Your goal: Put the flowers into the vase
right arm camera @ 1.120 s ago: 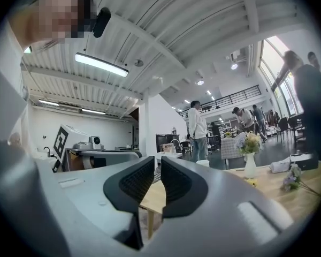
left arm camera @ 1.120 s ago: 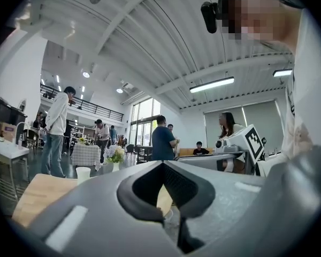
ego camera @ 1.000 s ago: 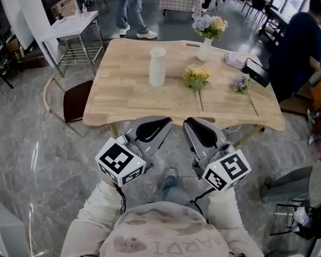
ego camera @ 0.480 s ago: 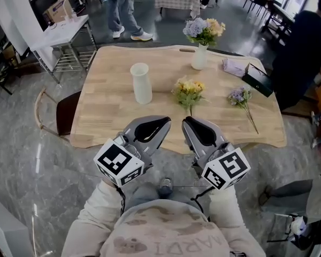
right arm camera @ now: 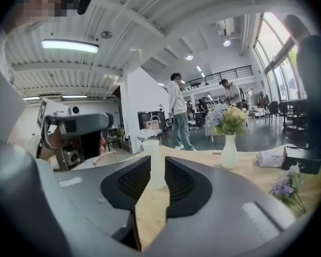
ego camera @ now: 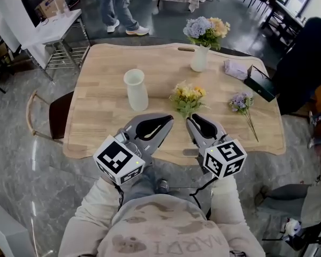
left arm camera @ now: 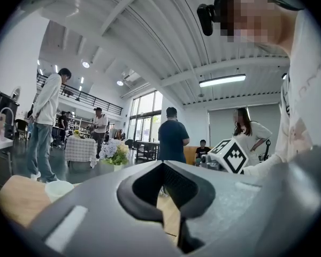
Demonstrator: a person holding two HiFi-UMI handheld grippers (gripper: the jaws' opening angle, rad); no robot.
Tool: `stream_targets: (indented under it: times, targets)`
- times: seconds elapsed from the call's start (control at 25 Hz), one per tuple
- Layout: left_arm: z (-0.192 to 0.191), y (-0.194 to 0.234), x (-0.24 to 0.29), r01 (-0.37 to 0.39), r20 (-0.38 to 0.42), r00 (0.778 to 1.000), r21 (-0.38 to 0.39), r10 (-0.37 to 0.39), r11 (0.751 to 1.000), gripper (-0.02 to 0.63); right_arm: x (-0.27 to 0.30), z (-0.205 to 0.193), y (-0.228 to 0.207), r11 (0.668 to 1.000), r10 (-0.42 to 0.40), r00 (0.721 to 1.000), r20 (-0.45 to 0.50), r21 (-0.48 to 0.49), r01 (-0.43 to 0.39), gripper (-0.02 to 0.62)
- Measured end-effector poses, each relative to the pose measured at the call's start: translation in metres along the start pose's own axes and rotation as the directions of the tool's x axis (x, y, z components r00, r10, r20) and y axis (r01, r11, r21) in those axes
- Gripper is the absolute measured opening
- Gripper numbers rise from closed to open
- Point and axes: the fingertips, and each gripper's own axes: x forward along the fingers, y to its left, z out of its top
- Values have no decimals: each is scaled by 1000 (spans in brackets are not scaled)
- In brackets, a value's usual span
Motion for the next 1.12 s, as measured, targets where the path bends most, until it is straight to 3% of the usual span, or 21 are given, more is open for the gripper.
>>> stream_targets:
  times: [0.2,0.48,0.68,0.8,1.12]
  targets:
    - [-7,28,17,50,-8,999,-28,-50,998,1,40,-49,-49,996,-77,975,-208,37,86,118]
    - [-20,56,37,112,-32,993,-76,-114,991,1,73,-135,-99,976,-112,872,-476,110,186,114]
    - [-31,76,43,120,-34,992,-115,-124,986,1,91,-177,-126,962,-99,797,-596,148,230,120]
    - [-38,84,45,117,-42,991,-130,-124,985,1,100,-194,-133,953,-54,770,-636,198,231,120]
    - [-47,102,47,109,-39,993,-127,-114,986,1,121,-219,-151,948,-46,688,-725,185,259,118]
